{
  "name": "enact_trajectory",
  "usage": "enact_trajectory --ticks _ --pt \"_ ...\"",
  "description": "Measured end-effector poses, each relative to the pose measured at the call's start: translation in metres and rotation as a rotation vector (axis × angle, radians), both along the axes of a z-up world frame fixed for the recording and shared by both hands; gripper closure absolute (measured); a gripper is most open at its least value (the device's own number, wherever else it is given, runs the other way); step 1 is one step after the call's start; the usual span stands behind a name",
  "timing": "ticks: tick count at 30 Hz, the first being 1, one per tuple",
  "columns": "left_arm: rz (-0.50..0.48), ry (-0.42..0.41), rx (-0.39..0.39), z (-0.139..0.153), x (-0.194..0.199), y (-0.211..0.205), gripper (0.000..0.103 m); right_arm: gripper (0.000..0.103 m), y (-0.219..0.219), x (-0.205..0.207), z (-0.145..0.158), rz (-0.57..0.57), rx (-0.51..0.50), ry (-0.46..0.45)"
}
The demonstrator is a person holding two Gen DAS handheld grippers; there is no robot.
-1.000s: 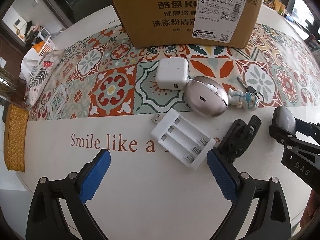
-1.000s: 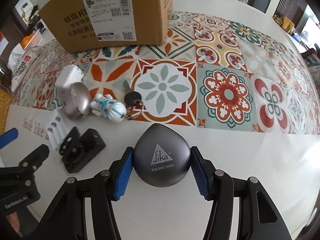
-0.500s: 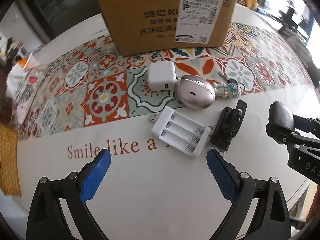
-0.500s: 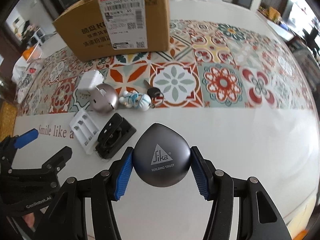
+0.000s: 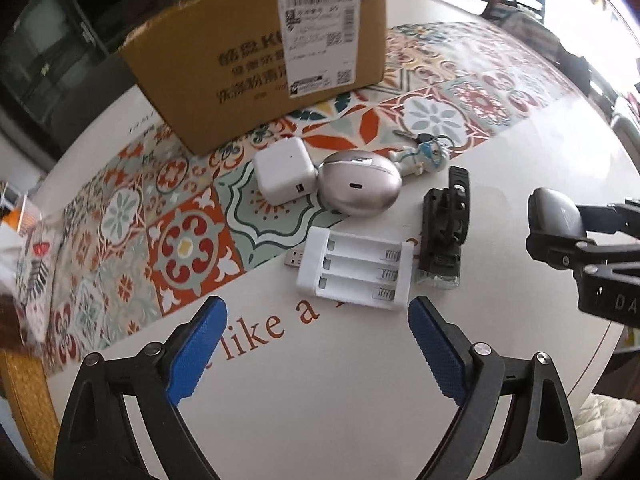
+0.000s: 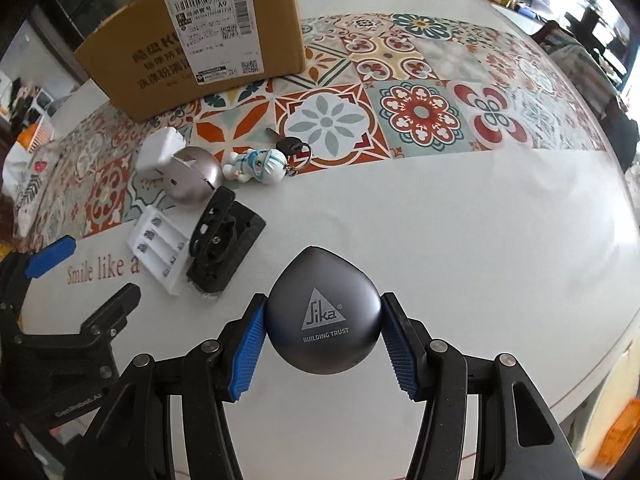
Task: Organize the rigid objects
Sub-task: 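Grasp the white battery charger with the left tool while the right tool holds the Sika case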
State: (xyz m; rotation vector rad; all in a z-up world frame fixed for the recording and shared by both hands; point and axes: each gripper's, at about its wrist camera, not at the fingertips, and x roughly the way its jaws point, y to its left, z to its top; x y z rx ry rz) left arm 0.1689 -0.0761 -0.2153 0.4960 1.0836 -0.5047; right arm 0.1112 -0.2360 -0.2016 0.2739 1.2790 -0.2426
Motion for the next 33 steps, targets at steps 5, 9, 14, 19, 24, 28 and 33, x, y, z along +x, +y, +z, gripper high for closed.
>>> enact_trajectory --ticks 5,9,14,19,24,28,33 --pt "-0.05 -0.036 -0.034 0.003 -0.005 0.0 0.011 0.047 0.004 -0.008 0.002 -0.017 -0.001 -0.015" --pt "-0.091 -0.027 -0.051 -0.003 -0.004 -0.006 0.017 0.047 0.001 -0.011 -0.001 -0.034 -0.014 -0.015" --pt "-0.145 0.003 -0.042 -0.019 0.0 -0.015 0.023 0.047 -0.001 -0.009 -0.011 -0.036 -0.014 0.009" --pt "-0.163 0.027 -0.034 -0.032 0.004 -0.018 0.027 0.047 -0.002 -0.006 -0.019 -0.033 -0.016 0.038" --pt "-0.146 0.051 -0.043 -0.041 0.01 -0.018 0.027 0.047 -0.002 -0.002 -0.024 -0.029 -0.016 0.043" --pt "-0.141 0.052 -0.054 -0.043 0.013 -0.018 0.027 0.047 -0.001 0.001 -0.026 -0.025 -0.005 0.046" --pt "-0.136 0.05 -0.059 -0.048 0.017 -0.023 0.026 0.047 -0.002 0.003 -0.03 -0.022 -0.01 0.048"
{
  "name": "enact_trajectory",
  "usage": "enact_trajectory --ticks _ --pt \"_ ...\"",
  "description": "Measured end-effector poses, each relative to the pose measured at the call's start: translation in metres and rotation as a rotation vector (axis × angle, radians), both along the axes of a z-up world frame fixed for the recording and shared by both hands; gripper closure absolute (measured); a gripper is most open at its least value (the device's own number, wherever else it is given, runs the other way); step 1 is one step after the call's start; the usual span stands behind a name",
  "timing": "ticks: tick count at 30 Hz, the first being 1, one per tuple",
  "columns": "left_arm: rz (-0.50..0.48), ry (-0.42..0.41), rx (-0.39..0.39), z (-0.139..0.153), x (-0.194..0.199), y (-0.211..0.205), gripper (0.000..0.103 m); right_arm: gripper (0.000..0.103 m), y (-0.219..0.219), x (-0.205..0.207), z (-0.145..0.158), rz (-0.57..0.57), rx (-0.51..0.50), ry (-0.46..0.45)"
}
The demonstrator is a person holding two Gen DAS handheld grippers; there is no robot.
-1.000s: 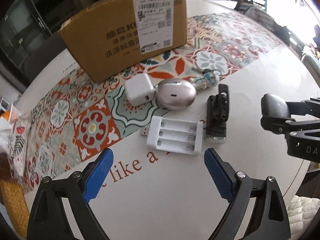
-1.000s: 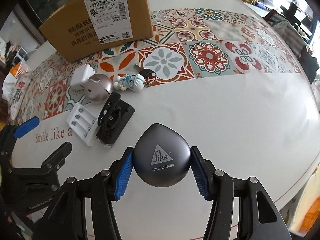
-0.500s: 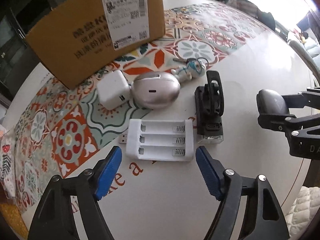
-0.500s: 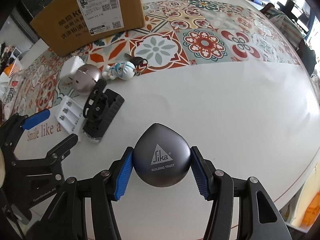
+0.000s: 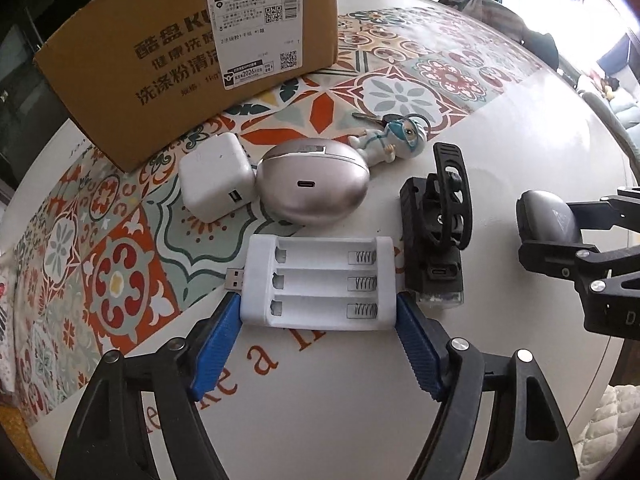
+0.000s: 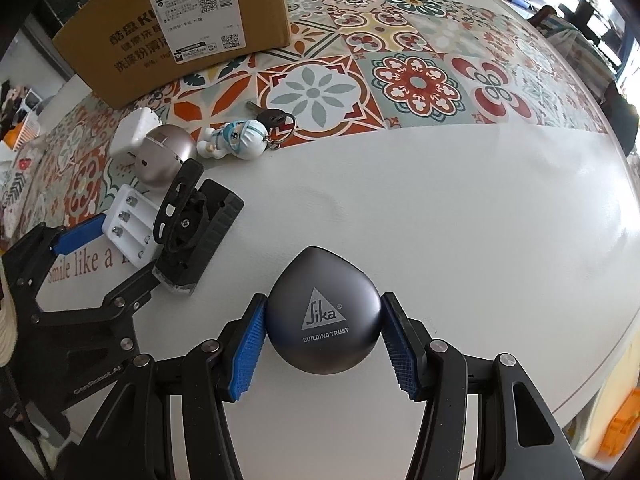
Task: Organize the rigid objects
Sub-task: 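Grasp the white battery charger with the left tool while the right tool holds the Sika case, then carry the white battery charger and grey Sika case over the cardboard box with both tools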
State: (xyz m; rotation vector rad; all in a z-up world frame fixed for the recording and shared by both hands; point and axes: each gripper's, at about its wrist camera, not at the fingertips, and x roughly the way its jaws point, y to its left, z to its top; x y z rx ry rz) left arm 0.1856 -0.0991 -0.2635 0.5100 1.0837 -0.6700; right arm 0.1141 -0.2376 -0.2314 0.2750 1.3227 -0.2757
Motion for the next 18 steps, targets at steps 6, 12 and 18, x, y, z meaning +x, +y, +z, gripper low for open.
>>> enact_trajectory --ticks 6,12,18 --pt "0.027 -0.002 -0.017 0.001 -0.001 -0.001 0.027 0.047 -0.003 0.0 -0.001 0.005 -0.001 -0.002" --pt "0.089 -0.041 -0.017 0.019 -0.007 0.008 0.027 0.047 -0.001 -0.001 0.012 0.025 -0.009 -0.04" --pt "0.175 -0.083 -0.049 0.045 -0.007 0.019 0.028 0.047 0.002 0.005 0.033 0.063 -0.019 -0.103"
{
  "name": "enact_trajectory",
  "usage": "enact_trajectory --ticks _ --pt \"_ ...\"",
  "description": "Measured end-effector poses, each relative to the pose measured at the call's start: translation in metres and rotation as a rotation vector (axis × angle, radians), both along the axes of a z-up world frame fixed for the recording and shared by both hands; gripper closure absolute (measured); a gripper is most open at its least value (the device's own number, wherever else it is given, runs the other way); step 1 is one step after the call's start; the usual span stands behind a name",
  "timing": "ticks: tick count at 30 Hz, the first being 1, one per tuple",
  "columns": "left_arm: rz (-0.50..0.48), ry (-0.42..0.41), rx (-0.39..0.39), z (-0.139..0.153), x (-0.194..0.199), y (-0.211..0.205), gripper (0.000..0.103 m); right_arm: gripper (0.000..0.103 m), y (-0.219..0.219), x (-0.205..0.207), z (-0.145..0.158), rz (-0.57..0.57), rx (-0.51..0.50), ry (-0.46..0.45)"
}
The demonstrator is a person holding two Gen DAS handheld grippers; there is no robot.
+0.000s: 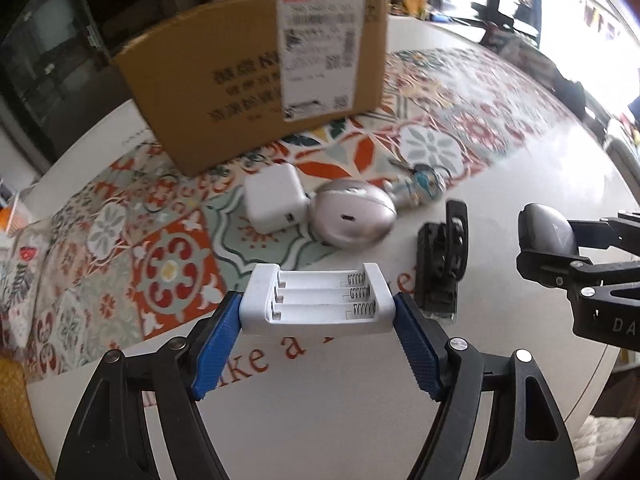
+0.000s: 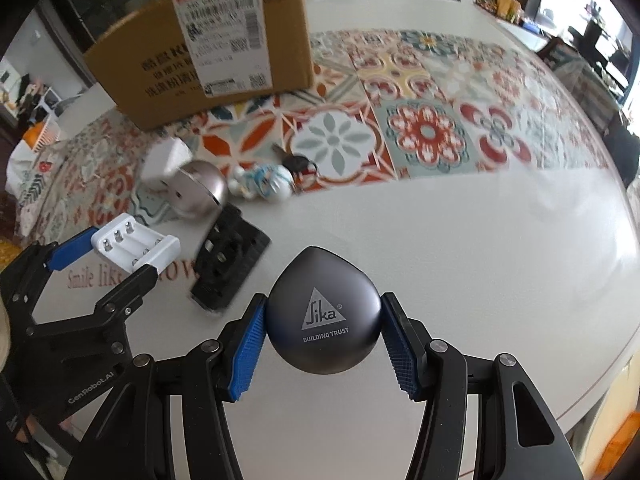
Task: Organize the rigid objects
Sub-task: 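Carry the white battery charger and grey Sika case over the cardboard box with both tools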
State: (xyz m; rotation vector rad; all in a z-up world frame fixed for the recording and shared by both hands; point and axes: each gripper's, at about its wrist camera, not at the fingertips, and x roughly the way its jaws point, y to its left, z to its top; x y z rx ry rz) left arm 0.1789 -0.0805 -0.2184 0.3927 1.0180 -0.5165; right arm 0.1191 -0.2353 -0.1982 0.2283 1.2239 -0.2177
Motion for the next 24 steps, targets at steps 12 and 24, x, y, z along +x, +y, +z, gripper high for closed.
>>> enact_trajectory --ticks 12,24 --pt "0.163 -0.1 -0.045 0.061 0.002 0.014 0.028 0.047 0.005 0.017 0.051 0.09 -0.032 -0.157" --pt "0.285 -0.217 -0.11 0.124 0.014 0.021 0.028 0.047 0.007 0.043 0.114 0.186 -0.055 -0.353"
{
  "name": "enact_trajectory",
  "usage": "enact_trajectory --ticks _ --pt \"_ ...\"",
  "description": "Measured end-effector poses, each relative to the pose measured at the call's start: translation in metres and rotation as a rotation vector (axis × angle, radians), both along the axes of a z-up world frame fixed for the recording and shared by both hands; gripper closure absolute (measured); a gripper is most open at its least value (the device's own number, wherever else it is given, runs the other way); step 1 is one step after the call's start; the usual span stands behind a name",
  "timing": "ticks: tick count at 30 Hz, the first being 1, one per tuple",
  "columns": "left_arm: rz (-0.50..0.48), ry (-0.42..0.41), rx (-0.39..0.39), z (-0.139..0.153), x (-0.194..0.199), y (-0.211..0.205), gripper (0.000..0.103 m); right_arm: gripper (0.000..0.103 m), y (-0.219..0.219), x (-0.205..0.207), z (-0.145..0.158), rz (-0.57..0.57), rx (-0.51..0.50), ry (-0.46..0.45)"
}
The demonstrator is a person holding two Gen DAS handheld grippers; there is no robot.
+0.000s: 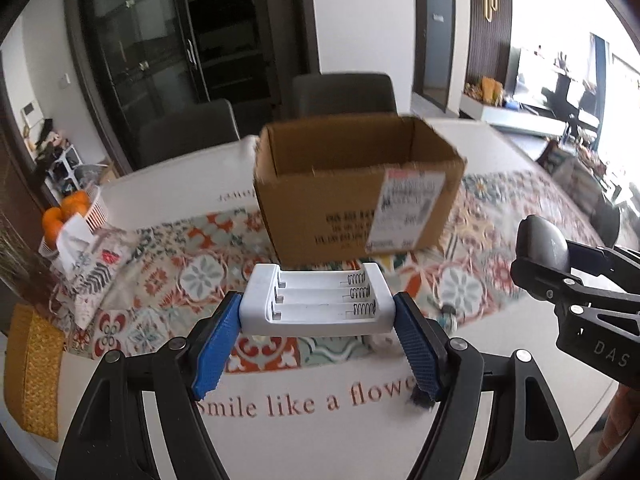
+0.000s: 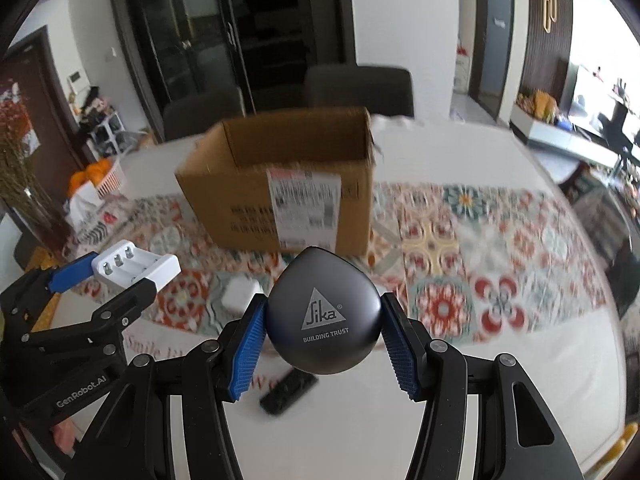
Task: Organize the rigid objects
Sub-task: 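Carry the white battery charger and grey Sika case over the cardboard box with both tools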
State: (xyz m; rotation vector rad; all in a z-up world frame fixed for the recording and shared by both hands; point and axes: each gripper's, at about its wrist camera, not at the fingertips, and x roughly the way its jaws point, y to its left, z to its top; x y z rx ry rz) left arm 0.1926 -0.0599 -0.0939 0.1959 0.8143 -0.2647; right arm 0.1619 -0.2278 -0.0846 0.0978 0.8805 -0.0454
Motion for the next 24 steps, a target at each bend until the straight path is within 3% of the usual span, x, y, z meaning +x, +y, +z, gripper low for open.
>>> enact_trajectory --ticks 9,24 --pt "0.032 -0.104 -0.022 0.043 0.017 -0.002 0.028 0.047 -0.005 0.029 0.033 0.041 0.02 -0.076" --pt "0.04 -0.119 -0.034 0.08 0.085 -0.015 0.028 0.047 -0.013 0.098 0.061 0.087 0.034 -0.093"
